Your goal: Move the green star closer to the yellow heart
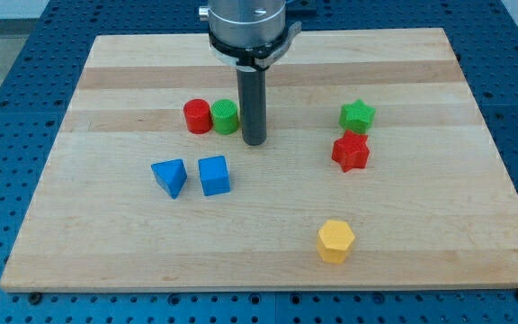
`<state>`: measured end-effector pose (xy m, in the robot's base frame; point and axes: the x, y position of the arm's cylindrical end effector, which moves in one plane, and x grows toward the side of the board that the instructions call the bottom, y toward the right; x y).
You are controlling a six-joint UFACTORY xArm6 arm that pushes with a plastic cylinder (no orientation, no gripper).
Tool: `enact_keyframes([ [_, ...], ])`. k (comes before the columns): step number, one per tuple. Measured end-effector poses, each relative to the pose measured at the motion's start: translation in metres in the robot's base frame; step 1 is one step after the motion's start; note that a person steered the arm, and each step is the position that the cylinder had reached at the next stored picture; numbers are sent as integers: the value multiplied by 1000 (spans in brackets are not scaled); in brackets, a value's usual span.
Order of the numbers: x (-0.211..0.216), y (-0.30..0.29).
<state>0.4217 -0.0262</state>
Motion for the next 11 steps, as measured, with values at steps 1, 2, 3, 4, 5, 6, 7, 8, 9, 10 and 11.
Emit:
enact_keyframes([
  [1, -2, -1],
  [2, 3, 0],
  [3, 21, 11],
  [4, 34, 21],
  [5, 62, 37],
  [6, 78, 68],
  [7, 78, 114],
  [8, 77, 159],
  [9, 58, 181],
  [10, 22, 184],
  [11, 3, 182],
])
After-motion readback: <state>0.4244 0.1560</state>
